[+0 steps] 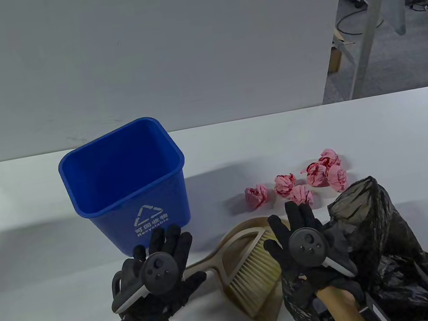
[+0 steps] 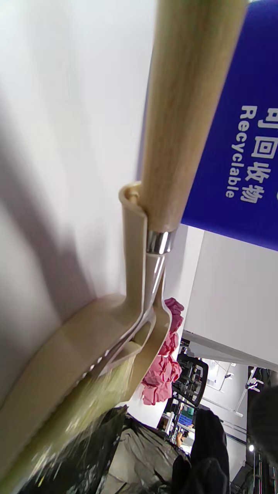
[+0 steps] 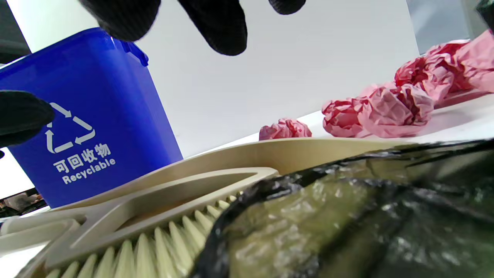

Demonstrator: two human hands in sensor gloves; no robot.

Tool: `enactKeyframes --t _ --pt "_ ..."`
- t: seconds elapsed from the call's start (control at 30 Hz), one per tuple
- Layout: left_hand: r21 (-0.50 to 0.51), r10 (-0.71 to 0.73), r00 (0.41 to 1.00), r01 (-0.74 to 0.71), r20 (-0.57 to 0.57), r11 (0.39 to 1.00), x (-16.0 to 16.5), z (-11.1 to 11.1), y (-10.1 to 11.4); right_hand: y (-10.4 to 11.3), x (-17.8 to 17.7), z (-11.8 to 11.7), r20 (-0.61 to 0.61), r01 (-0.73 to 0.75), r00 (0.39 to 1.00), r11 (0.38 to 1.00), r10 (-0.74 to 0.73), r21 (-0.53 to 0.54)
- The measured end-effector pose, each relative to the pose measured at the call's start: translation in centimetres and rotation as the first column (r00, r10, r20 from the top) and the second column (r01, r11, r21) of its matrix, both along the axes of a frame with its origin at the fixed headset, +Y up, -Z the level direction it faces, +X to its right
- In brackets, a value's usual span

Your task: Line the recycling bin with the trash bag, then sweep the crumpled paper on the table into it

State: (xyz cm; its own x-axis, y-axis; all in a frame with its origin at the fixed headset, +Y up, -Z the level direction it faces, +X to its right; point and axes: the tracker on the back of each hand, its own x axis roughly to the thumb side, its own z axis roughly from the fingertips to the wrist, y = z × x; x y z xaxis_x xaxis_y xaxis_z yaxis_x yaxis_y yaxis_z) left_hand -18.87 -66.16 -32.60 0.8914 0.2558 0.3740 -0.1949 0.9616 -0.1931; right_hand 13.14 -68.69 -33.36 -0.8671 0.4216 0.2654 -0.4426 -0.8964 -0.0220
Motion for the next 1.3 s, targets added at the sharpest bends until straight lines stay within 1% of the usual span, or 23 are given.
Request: enactKeyframes --t 0.2,0.33,0.4,0.47,0.5,0.53,0.57,0.6,0.63,0.67,0.7,0.77,0.83,0.93,0.97,1.0,1.03,1.1,1.17,1.2,1.3 --pt "0.036 0.003 1.0 -0.003 0.005 0.999 0.2 0.5 0.6 0.3 -0.1 0.3 -0.001 0.005 1.0 1.0 -0.005 0.015" --pt "0.035 0.007 1.0 -0.007 0.002 0.999 0.2 0.5 0.6 1.1 0.3 0.7 0.027 0.015 0.999 0.998 -0.017 0.063" --pt "0.037 0.006 1.0 -0.006 0.005 0.999 0.2 0.5 0.6 1.6 0.9 0.7 0.064 0.008 0.998 0.996 -0.014 0.094" --pt "0.036 0.003 1.0 -0.003 0.009 0.999 0.3 0.5 0.6 1.9 1.7 0.6 0.127 -0.009 0.992 0.995 -0.004 0.1" --pt "0.032 -0.001 1.0 0.001 0.013 0.999 0.4 0.6 0.6 1.8 2.2 0.5 0.196 -0.026 0.981 0.996 0.01 0.08" --pt "0.028 -0.006 1.0 0.005 0.017 1.0 0.5 0.7 0.5 1.6 2.9 0.3 0.255 -0.034 0.967 0.999 0.026 0.027" --pt "0.025 -0.011 1.0 0.011 0.021 1.0 0.6 0.7 0.4 1.2 3.3 0.1 0.286 -0.031 0.957 0.999 0.038 -0.031" --pt "0.021 -0.021 0.999 0.02 0.026 1.0 0.8 0.7 0.4 0.5 3.9 -0.4 0.319 -0.016 0.946 0.991 0.057 -0.132" --pt "0.018 -0.026 0.999 0.026 0.029 1.0 0.9 0.8 0.3 0.0 4.3 -0.7 0.336 -0.007 0.939 0.98 0.076 -0.201" --pt "0.011 -0.034 0.999 0.034 0.033 0.999 1.1 0.8 0.2 -1.3 5.0 -1.3 0.363 -0.011 0.921 0.94 0.142 -0.341" --pt "0.007 -0.036 0.999 0.036 0.034 0.999 1.1 0.8 0.2 -1.7 5.3 -1.5 0.366 -0.017 0.915 0.925 0.167 -0.38" --pt "-0.007 -0.041 0.998 0.042 0.037 0.999 1.2 0.8 0.0 -3.5 6.2 -2.3 0.373 -0.027 0.89 0.847 0.263 -0.531" --pt "-0.016 -0.046 0.998 0.047 0.036 0.999 1.3 0.7 -0.1 -4.8 7.1 -2.8 0.405 0.011 0.863 0.791 0.301 -0.611" --pt "-0.032 -0.053 0.998 0.054 0.034 0.998 1.3 0.6 -0.4 -6.6 8.1 -3.4 0.437 0.044 0.828 0.735 0.352 -0.676" --pt "-0.041 -0.054 0.998 0.056 0.035 0.998 1.4 0.6 -0.5 -7.3 8.2 -3.5 0.425 0.032 0.817 0.704 0.39 -0.709" --pt "-0.046 -0.056 0.998 0.057 0.035 0.997 1.4 0.5 -0.6 -7.1 8.2 -3.6 0.416 -0.025 0.791 0.703 0.449 -0.711" --pt "-0.053 -0.059 0.998 0.06 0.035 0.997 1.4 0.5 -0.7 -6.6 8.2 -3.9 0.428 -0.077 0.765 0.728 0.482 -0.681" --pt "-0.061 -0.061 0.998 0.063 0.034 0.996 1.5 0.4 -0.8 -6.7 8.1 -4.1 0.488 -0.094 0.725 0.772 0.486 -0.629" --pt "-0.071 -0.065 0.997 0.067 0.029 0.995 1.5 0.3 -1.0 -6.5 8.2 -4.3 0.475 -0.135 0.708 0.761 0.522 -0.635" --pt "-0.073 -0.066 0.997 0.068 0.028 0.995 1.4 0.3 -1.0 -6.3 8.4 -4.3 0.492 -0.115 0.717 0.78 0.494 -0.615" --pt "-0.066 -0.061 0.998 0.062 0.023 0.996 1.3 0.3 -0.9 -5.5 8.7 -4.1 0.559 0.03 0.769 0.856 0.309 -0.515"
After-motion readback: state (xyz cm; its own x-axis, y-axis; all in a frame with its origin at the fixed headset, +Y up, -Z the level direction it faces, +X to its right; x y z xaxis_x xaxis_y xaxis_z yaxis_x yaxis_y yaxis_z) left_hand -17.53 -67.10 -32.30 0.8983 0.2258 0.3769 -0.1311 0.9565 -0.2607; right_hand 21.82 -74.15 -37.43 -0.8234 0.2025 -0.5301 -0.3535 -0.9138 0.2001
